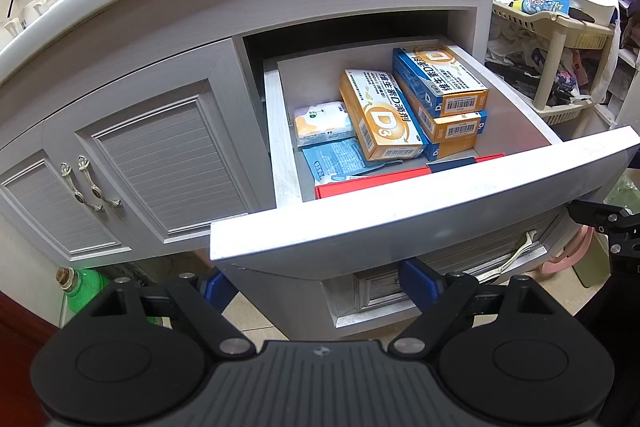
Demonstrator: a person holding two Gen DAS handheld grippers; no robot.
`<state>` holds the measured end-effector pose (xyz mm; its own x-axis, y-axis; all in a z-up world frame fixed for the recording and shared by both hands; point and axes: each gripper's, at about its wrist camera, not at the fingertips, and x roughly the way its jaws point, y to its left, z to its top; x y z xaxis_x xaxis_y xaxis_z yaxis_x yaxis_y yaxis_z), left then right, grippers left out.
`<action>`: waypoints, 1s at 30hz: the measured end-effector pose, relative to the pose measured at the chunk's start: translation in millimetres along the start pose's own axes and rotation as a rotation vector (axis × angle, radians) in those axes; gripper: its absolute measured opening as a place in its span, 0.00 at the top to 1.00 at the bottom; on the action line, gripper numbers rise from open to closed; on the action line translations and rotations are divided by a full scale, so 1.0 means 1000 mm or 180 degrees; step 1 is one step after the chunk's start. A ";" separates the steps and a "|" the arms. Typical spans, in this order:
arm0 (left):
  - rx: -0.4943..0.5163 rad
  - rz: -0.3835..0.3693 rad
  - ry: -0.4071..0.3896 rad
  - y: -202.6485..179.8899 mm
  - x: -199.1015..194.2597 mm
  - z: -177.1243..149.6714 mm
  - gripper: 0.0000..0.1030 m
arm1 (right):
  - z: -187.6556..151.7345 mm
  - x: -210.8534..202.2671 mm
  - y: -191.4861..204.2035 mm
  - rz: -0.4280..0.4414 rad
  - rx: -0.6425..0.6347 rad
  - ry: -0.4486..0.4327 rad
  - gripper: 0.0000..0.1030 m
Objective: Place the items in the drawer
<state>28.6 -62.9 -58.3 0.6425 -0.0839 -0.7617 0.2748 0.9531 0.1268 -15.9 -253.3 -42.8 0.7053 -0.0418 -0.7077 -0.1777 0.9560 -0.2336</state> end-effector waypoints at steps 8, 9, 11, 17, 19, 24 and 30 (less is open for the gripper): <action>0.0005 -0.0021 -0.0011 0.002 -0.001 -0.001 0.03 | -0.003 -0.002 0.001 -0.0010 -0.0010 0.0007 0.33; 0.0003 -0.0023 -0.0012 0.002 -0.001 -0.001 0.03 | -0.003 -0.002 0.001 -0.0013 -0.0013 0.0008 0.33; 0.0006 -0.0025 -0.0013 0.002 -0.001 -0.001 0.03 | -0.003 -0.002 0.002 -0.0030 -0.0035 0.0011 0.33; 0.0020 -0.0026 -0.0022 0.002 -0.001 -0.002 0.02 | -0.002 0.000 0.010 -0.0070 -0.0161 0.0112 0.26; 0.0040 -0.0046 -0.0008 0.003 -0.002 -0.002 0.02 | -0.002 -0.002 0.008 -0.0018 -0.0151 0.0157 0.26; -0.0056 -0.0200 0.0005 0.015 -0.015 -0.003 0.02 | 0.000 -0.029 -0.008 0.0098 -0.0034 0.0129 0.26; -0.0149 -0.0282 -0.0238 0.033 -0.064 -0.003 0.02 | 0.016 -0.088 -0.023 0.0129 -0.0139 -0.0123 0.25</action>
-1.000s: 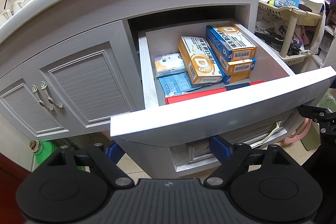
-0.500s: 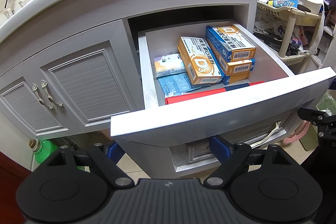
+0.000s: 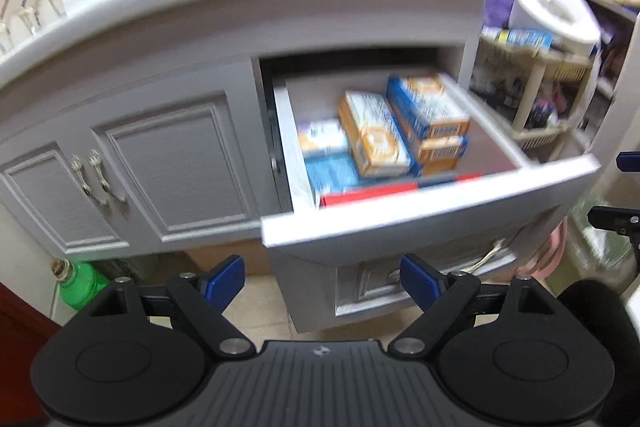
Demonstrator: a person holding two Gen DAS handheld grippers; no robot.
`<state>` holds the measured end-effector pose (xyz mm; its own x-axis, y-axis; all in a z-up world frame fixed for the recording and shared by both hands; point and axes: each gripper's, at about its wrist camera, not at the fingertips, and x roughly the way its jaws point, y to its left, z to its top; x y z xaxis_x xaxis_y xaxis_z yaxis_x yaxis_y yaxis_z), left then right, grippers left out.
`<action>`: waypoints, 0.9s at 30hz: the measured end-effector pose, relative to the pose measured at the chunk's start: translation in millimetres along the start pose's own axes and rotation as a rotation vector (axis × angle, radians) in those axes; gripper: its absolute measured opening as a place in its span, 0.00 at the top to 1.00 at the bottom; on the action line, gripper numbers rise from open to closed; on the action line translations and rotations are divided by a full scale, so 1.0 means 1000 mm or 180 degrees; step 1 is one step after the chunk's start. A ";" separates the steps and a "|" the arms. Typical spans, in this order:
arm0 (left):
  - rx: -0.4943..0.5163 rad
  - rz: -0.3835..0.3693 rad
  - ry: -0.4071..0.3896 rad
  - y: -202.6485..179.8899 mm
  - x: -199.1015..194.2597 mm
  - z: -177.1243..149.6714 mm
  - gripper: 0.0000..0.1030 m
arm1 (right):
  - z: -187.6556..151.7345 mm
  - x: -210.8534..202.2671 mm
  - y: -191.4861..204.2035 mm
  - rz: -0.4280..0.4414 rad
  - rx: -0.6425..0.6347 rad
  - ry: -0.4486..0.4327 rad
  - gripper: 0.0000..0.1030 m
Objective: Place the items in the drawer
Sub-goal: 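Turn both grippers up toward the sink and the orange tissue box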
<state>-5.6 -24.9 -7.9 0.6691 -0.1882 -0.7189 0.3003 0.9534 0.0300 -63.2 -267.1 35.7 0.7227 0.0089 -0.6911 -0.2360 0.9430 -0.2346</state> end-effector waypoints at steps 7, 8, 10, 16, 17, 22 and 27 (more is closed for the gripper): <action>0.0051 0.0022 -0.0668 0.013 -0.066 0.044 0.00 | 0.057 -0.063 -0.010 0.0028 0.0035 -0.0750 0.26; 0.0045 0.0022 -0.0778 0.014 -0.073 0.054 0.00 | 0.066 -0.069 -0.010 0.0057 0.0061 -0.0872 0.28; 0.0003 0.0008 -0.0957 0.018 -0.080 0.075 0.00 | 0.085 -0.073 -0.009 0.0120 0.0105 -0.1045 0.29; -0.0191 -0.0064 -0.1209 0.027 -0.077 0.132 0.00 | 0.136 -0.067 -0.009 0.0120 0.0270 -0.1354 0.37; -0.0218 -0.0078 -0.1229 0.028 -0.073 0.139 0.00 | 0.143 -0.062 -0.010 0.0112 0.0329 -0.1383 0.37; -0.0275 -0.0033 -0.1302 0.034 -0.048 0.169 0.00 | 0.178 -0.028 -0.026 0.0136 0.0750 -0.1323 0.39; -0.0490 -0.0045 -0.1368 0.047 -0.024 0.174 0.00 | 0.210 0.018 -0.042 0.0204 0.0983 -0.1090 0.38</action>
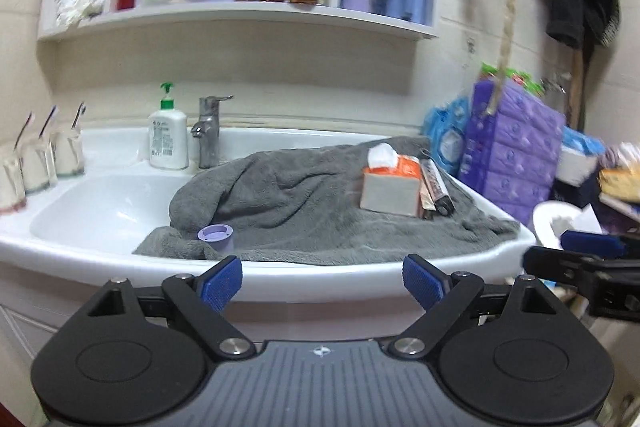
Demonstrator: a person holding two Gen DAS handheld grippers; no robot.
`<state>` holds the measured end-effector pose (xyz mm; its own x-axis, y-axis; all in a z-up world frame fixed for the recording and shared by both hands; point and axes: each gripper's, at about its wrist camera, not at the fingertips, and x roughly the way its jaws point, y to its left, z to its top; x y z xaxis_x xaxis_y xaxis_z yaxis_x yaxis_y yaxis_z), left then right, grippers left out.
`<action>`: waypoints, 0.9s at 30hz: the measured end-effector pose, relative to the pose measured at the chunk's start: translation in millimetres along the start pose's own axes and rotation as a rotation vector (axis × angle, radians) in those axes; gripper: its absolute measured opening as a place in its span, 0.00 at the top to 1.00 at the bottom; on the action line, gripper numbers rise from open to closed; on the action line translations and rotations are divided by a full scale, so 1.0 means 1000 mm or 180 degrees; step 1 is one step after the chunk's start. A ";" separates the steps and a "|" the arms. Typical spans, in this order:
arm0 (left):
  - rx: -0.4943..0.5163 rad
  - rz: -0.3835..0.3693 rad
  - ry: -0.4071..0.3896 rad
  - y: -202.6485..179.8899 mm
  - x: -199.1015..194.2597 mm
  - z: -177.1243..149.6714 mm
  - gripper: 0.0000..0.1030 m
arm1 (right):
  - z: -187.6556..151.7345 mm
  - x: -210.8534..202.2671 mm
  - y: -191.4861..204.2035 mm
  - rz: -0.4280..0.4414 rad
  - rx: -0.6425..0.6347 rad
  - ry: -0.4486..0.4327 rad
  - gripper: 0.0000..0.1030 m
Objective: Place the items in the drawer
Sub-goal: 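Turn both grippers up toward the sink and the orange tissue box, then lower the right gripper over the orange tissue pack on the towel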
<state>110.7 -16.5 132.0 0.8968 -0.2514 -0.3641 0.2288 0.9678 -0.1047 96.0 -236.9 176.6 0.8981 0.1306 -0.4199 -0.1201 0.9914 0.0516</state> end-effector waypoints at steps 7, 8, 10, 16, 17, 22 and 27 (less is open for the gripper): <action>-0.0366 -0.0056 0.0315 0.023 0.030 -0.015 0.00 | 0.036 0.071 -0.007 -0.0098 0.0075 0.0255 0.23; -0.0405 -0.0071 0.0324 0.026 0.032 -0.014 0.00 | 0.042 0.083 -0.009 -0.0122 0.0123 0.0291 0.20; -0.0489 -0.0088 0.0303 0.031 0.032 -0.011 0.00 | 0.054 0.108 -0.017 -0.0147 0.0287 0.0387 0.18; -0.0629 -0.0100 0.0239 0.041 0.026 -0.006 0.00 | 0.083 0.184 -0.040 -0.0188 0.0869 0.0808 0.18; -0.0629 -0.0084 0.0227 0.042 0.026 -0.005 0.00 | 0.087 0.195 -0.042 -0.0213 0.0916 0.0866 0.18; -0.0658 -0.0052 0.0203 0.046 0.023 -0.004 0.00 | 0.103 0.241 -0.038 -0.0467 0.0834 0.1025 0.18; -0.0638 -0.0043 0.0219 0.048 0.022 -0.005 0.00 | 0.106 0.273 -0.038 -0.0610 0.0963 0.1116 0.18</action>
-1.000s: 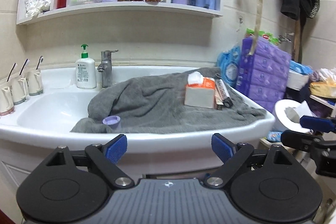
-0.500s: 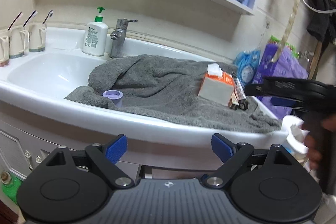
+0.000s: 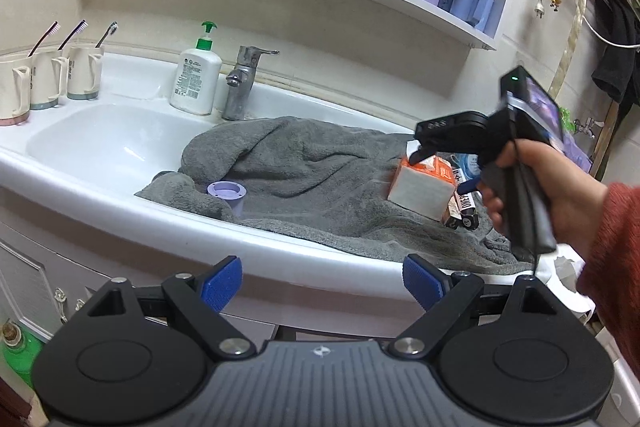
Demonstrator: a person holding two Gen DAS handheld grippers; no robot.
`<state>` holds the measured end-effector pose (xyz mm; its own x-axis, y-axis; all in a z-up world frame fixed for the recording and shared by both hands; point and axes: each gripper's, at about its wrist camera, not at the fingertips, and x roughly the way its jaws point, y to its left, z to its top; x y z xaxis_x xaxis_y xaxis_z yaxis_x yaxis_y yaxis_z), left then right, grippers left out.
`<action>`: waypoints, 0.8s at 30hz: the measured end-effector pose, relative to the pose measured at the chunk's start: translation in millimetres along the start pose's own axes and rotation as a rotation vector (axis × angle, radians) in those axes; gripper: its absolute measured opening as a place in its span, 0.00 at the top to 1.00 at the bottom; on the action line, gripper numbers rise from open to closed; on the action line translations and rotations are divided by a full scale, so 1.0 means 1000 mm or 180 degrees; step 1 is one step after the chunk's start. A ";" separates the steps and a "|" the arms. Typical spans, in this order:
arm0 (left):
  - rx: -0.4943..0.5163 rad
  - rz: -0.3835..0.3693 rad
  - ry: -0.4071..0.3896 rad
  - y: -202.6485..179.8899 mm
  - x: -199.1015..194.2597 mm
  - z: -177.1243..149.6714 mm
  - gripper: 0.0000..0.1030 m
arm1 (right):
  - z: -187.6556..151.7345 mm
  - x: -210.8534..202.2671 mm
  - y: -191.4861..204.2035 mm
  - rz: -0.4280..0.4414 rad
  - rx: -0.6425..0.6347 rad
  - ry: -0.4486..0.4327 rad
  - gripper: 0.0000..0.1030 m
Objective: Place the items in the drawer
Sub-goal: 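Lower the right gripper over the orange tissue pack on the towel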
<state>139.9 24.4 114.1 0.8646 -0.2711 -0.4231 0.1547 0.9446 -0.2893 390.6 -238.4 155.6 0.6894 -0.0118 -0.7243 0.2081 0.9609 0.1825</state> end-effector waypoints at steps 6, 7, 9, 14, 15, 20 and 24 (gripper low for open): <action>-0.0019 0.0029 0.0024 0.004 0.001 -0.001 0.00 | 0.004 0.023 0.005 -0.0128 0.0151 0.0080 0.18; -0.0023 0.0031 0.0024 0.004 0.001 -0.001 0.00 | 0.004 0.026 0.006 -0.0170 0.0168 0.0076 0.17; -0.0028 0.0033 0.0026 0.004 0.001 -0.001 0.00 | 0.004 0.029 0.009 -0.0307 0.0164 0.0016 0.17; -0.0031 0.0032 0.0035 0.004 0.003 -0.001 0.00 | 0.001 0.030 0.014 -0.0668 0.0075 -0.0144 0.17; -0.0032 0.0033 0.0038 0.005 0.003 -0.001 0.00 | 0.000 0.030 0.014 -0.0729 0.0030 -0.0175 0.17; -0.0052 0.0036 0.0071 0.006 0.006 -0.002 0.00 | 0.004 0.040 0.015 -0.0878 -0.0132 -0.0217 0.14; -0.0066 0.0013 0.0083 0.006 0.007 -0.002 0.00 | 0.004 0.048 0.011 -0.0998 -0.0199 -0.0251 0.14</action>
<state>146.4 27.9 107.6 0.8524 -0.2722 -0.4464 0.1409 0.9418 -0.3051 428.9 -229.1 125.3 0.6506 -0.3289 -0.6845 0.3775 0.9222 -0.0842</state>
